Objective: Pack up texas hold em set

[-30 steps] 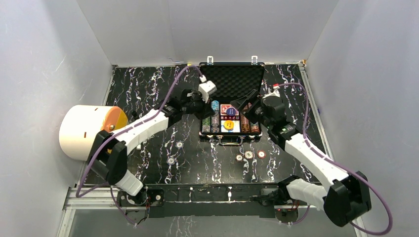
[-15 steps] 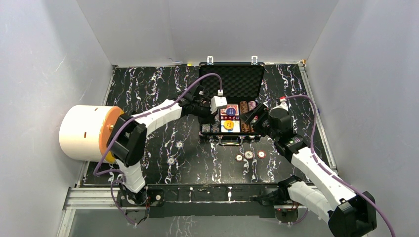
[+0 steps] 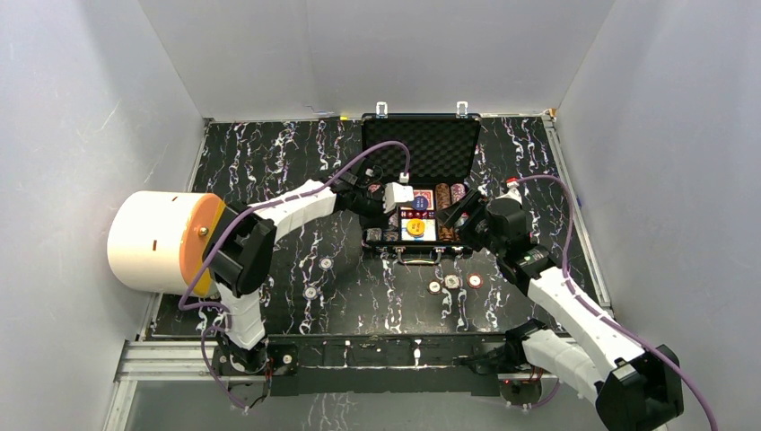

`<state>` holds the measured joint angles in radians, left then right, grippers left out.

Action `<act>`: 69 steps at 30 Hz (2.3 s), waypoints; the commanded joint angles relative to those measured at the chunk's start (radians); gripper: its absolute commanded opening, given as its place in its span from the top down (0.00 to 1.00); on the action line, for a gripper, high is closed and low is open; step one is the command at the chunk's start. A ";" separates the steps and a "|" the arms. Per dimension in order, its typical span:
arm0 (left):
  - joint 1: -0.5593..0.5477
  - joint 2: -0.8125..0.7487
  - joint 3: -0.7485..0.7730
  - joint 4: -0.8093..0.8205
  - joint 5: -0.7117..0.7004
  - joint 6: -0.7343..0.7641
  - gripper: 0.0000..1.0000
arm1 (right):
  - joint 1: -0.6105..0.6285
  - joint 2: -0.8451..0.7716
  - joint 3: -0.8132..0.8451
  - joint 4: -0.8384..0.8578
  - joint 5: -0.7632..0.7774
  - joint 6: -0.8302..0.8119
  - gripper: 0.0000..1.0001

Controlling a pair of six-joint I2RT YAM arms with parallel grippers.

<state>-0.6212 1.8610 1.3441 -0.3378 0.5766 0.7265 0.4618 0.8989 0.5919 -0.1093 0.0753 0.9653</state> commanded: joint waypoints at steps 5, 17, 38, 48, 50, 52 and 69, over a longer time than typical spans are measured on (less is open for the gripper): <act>-0.005 0.051 0.039 0.005 -0.015 0.070 0.93 | -0.003 0.015 -0.021 0.053 -0.009 0.009 0.16; 0.004 -0.019 0.077 -0.003 0.070 -0.013 0.60 | -0.004 0.073 0.028 0.067 -0.087 -0.101 0.21; 0.165 -0.467 -0.125 0.046 -0.489 -1.077 0.32 | 0.088 0.736 0.520 0.018 -0.382 -0.357 0.59; 0.185 -0.584 -0.268 0.006 -0.711 -1.113 0.30 | 0.240 0.886 0.706 -0.290 -0.038 -0.522 0.56; 0.189 -0.587 -0.277 0.006 -0.726 -1.111 0.29 | 0.260 0.911 0.730 -0.329 -0.002 -0.528 0.59; 0.189 -0.586 -0.287 0.014 -0.715 -1.107 0.28 | 0.270 0.924 0.736 -0.340 0.019 -0.523 0.61; 0.196 -0.558 -0.301 0.000 -0.684 -1.114 0.27 | 0.272 0.792 0.695 -0.247 0.009 -0.523 0.57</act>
<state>-0.4347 1.3174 1.0534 -0.3187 -0.0948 -0.3710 0.7326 1.8046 1.2930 -0.4080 0.0929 0.4580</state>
